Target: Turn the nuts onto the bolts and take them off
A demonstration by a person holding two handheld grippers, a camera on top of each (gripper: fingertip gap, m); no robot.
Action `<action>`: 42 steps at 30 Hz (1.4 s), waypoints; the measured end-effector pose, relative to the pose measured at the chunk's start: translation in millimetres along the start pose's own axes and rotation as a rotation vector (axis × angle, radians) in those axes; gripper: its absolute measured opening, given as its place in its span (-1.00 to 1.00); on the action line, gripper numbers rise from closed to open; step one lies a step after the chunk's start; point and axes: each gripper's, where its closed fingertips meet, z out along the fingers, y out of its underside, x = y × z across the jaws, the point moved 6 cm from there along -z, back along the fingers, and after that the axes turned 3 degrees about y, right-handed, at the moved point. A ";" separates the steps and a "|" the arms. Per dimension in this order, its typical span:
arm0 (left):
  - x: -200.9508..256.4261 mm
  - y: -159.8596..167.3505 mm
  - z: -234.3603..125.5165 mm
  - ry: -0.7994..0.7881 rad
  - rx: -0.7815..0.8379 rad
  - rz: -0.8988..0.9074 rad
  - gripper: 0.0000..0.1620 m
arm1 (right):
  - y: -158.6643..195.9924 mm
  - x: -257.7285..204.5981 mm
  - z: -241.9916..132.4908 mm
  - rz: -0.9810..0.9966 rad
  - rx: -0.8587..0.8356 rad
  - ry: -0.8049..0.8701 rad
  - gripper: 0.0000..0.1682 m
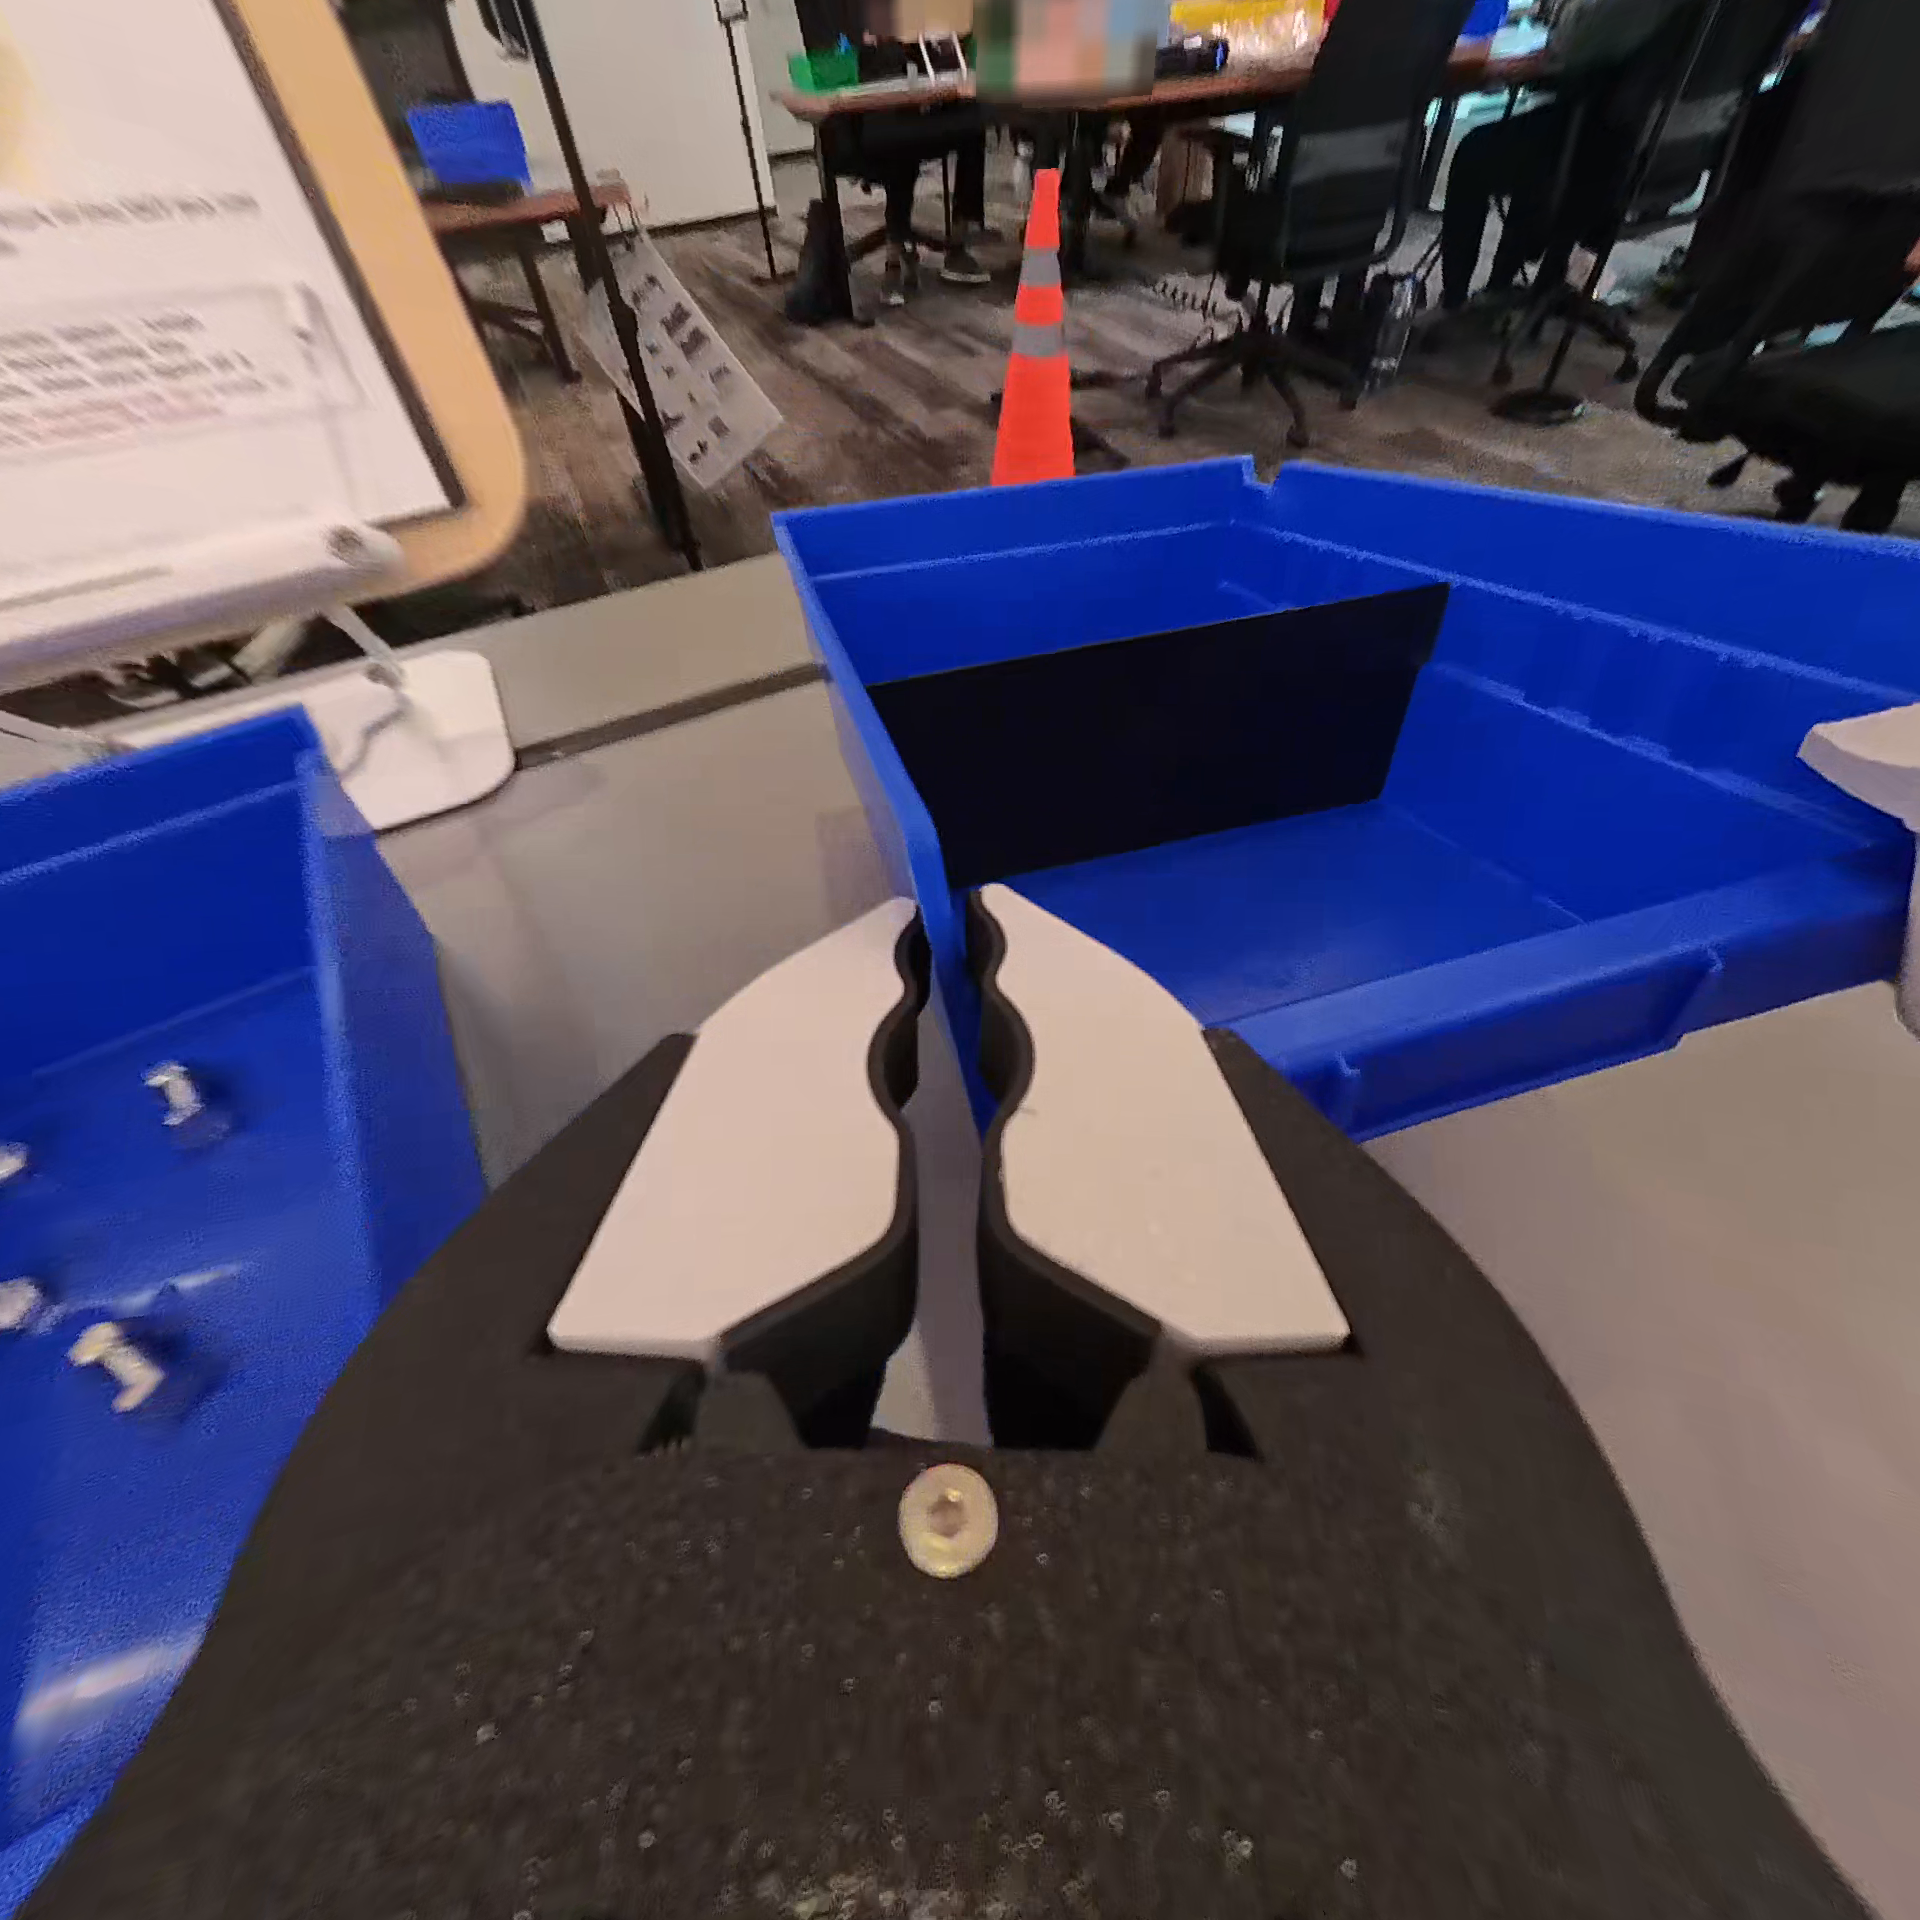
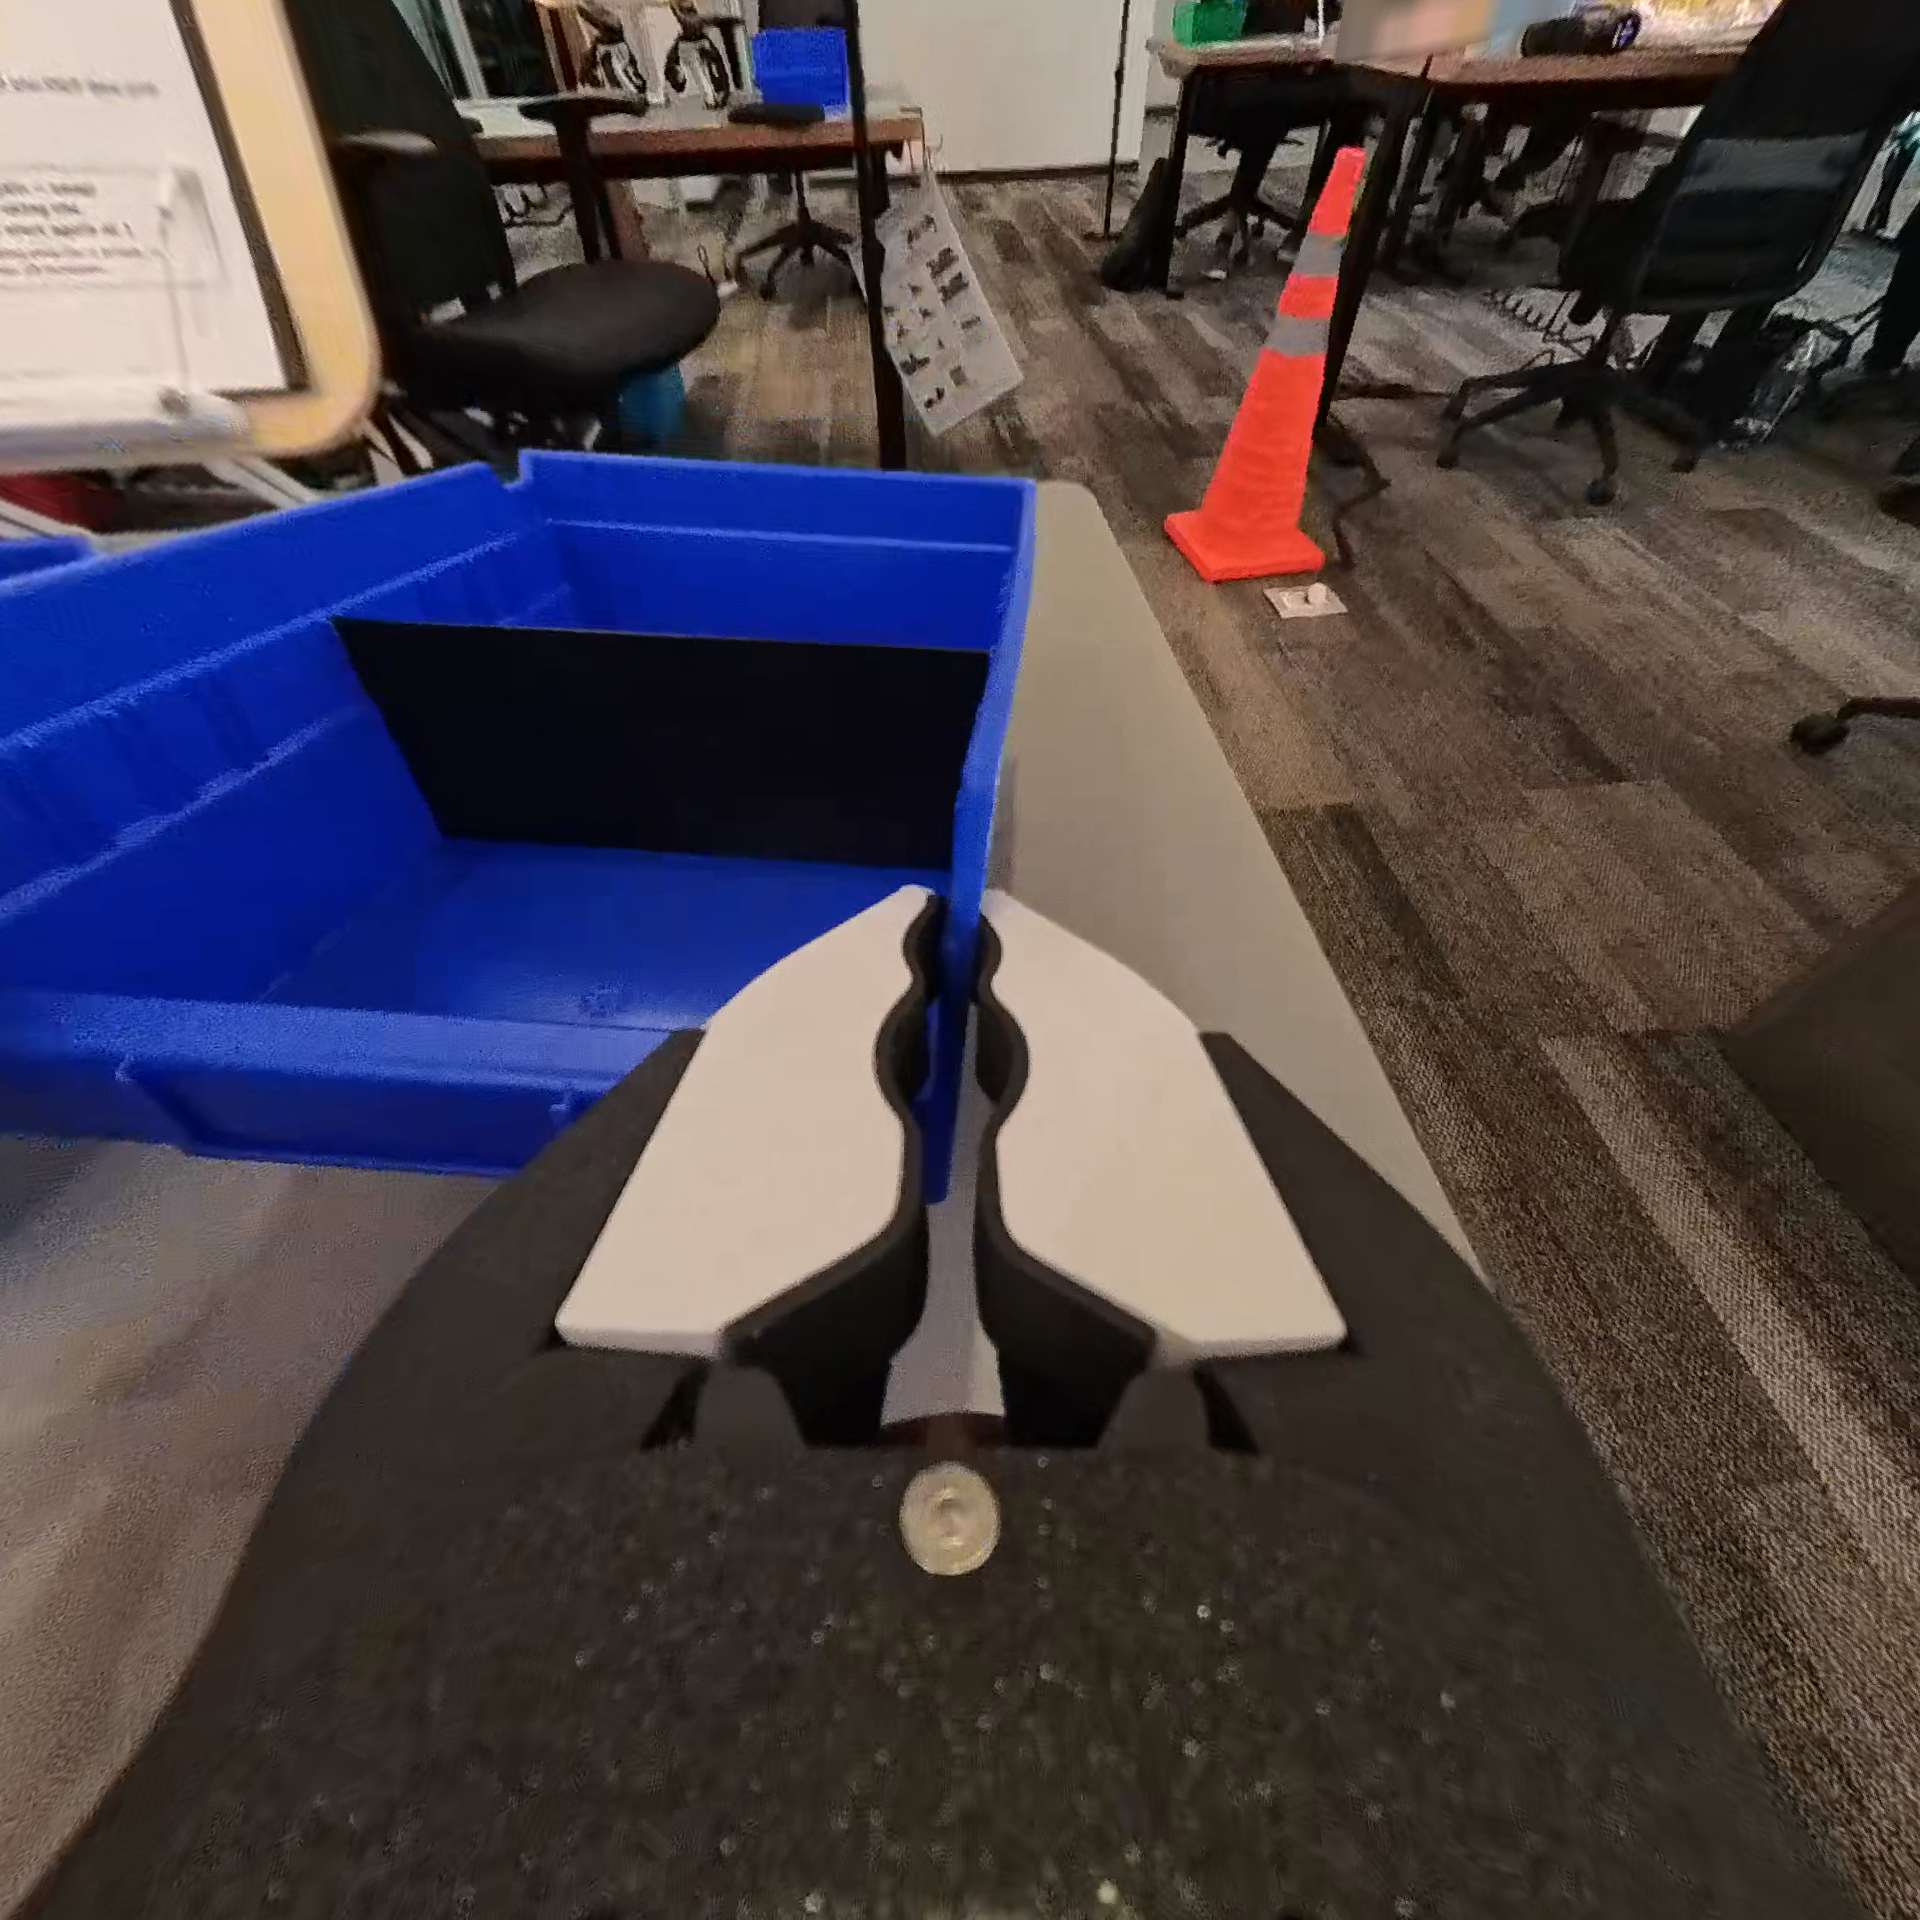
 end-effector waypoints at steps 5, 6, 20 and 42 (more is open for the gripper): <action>14.9 26.1 18.2 0.015 -0.003 0.039 -0.93 | 18.9 17.2 15.8 -0.028 0.019 0.013 -0.97; 18.0 31.0 20.5 0.024 -0.011 0.048 -0.92 | 22.6 20.1 18.3 -0.036 0.016 0.031 -0.97; 8.5 36.1 -35.5 0.372 -0.132 -0.097 -0.39 | 21.8 32.0 3.8 0.123 0.027 0.052 -0.66; -284.3 112.5 -121.0 -0.221 -0.278 -0.129 -0.95 | 53.3 -327.7 15.4 -0.185 -0.143 -0.179 -0.95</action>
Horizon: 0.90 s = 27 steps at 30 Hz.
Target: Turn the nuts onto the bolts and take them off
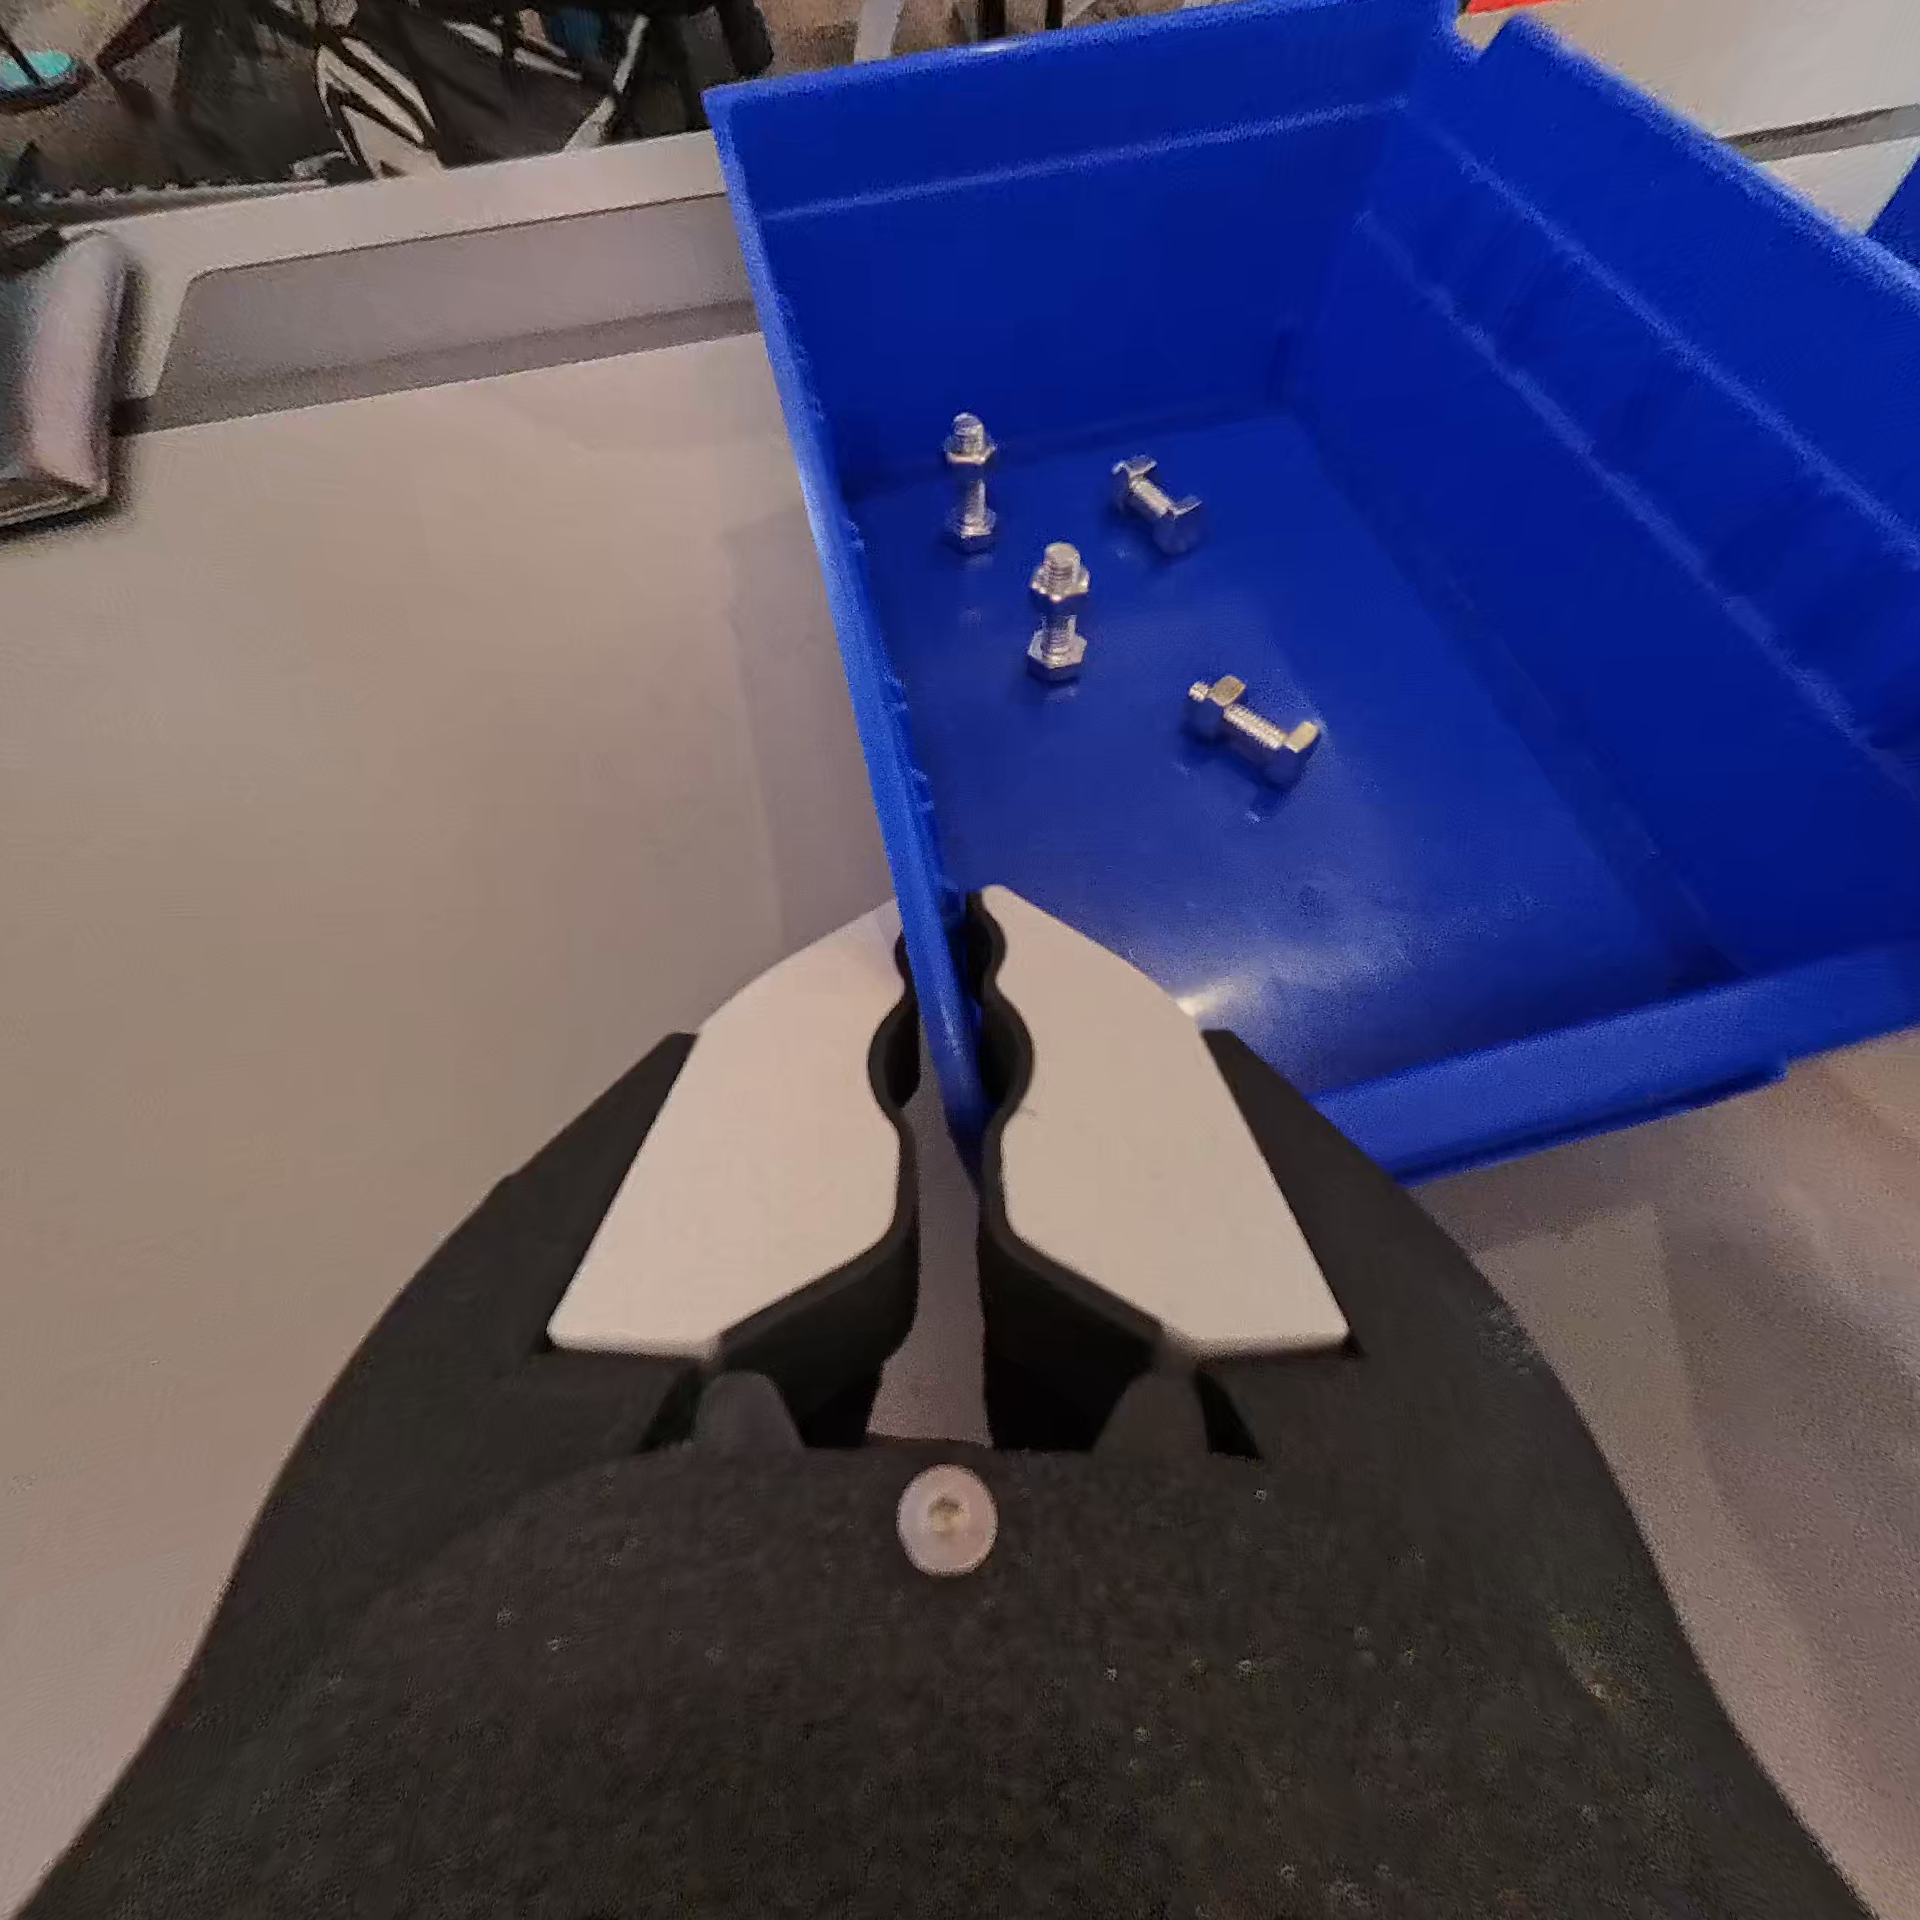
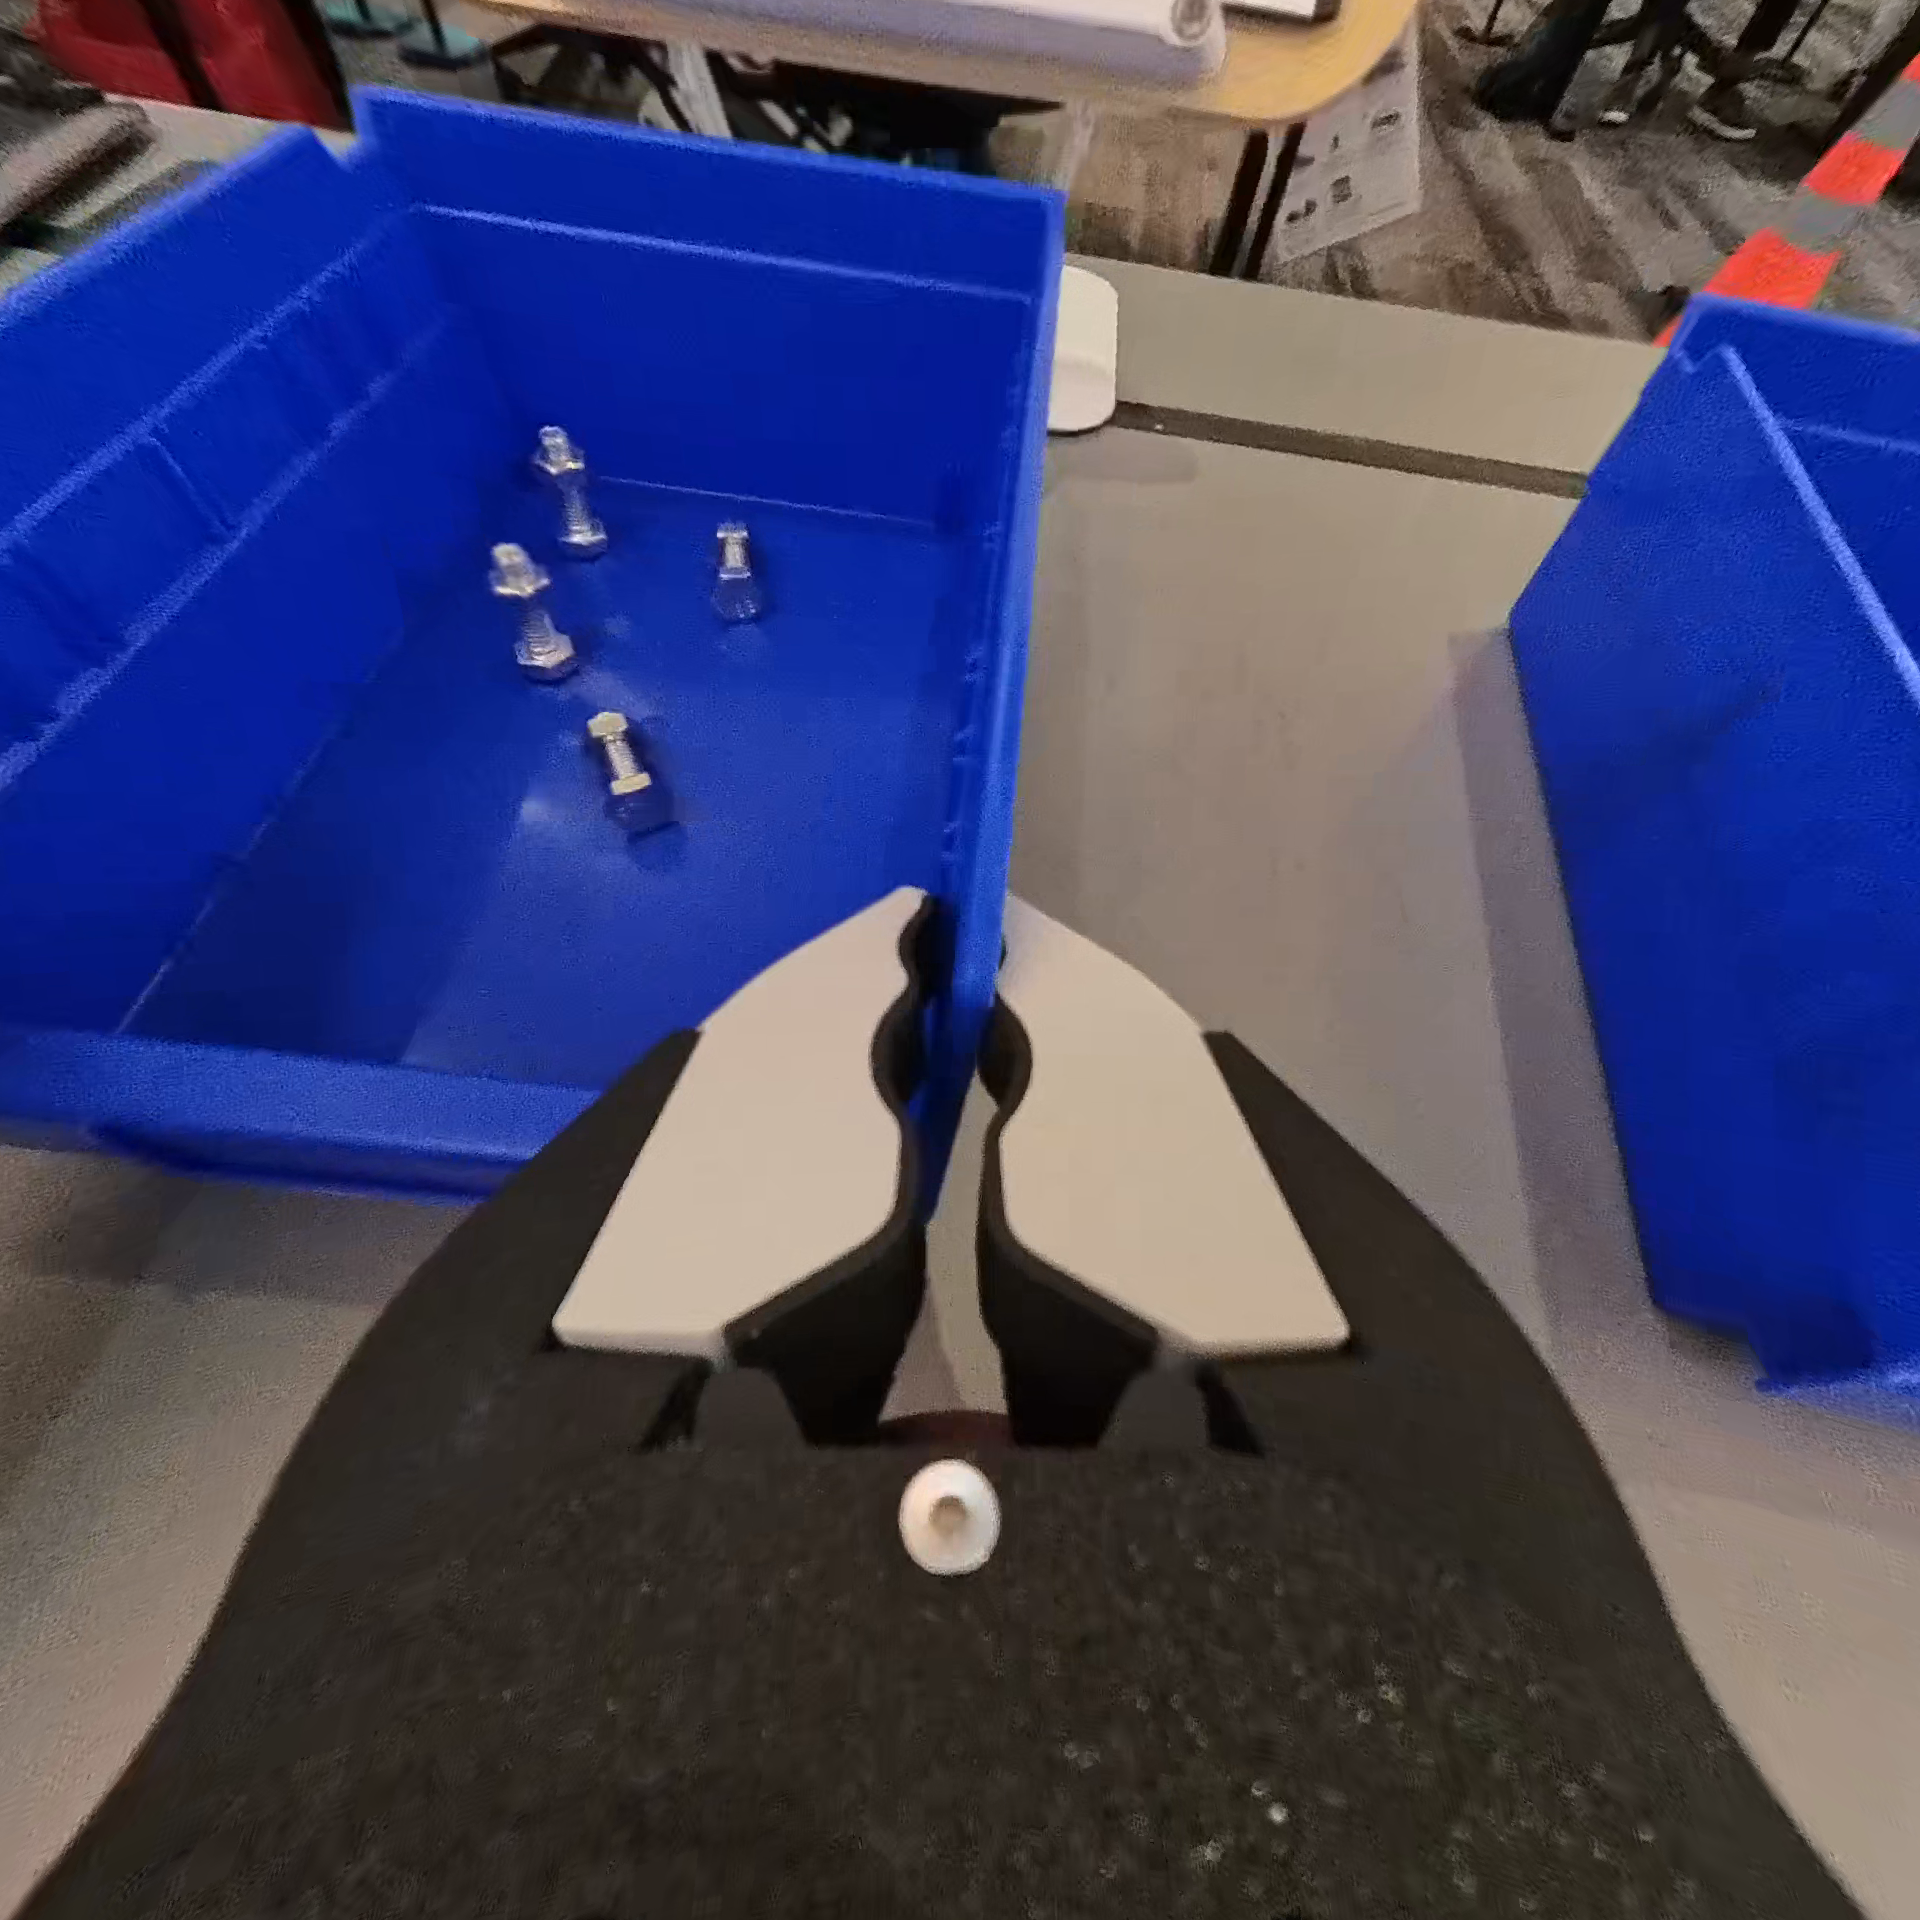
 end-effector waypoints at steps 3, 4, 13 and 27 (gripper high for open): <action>-25.7 -1.3 -10.1 0.007 0.031 -0.097 -0.96 | -10.8 -25.3 -4.6 0.035 0.024 -0.021 -0.96; -38.6 -1.7 -16.2 -0.013 0.043 -0.100 -0.96 | -15.1 -38.9 -5.1 0.037 0.046 -0.033 -0.96; -194.5 22.4 -67.0 -0.154 0.095 -0.150 -0.96 | -35.2 -203.1 -0.1 -0.033 0.126 -0.166 -0.94; -235.3 18.0 -106.0 -0.129 0.186 -0.258 -0.53 | -38.1 -208.0 -43.7 -0.066 0.152 -0.632 -0.53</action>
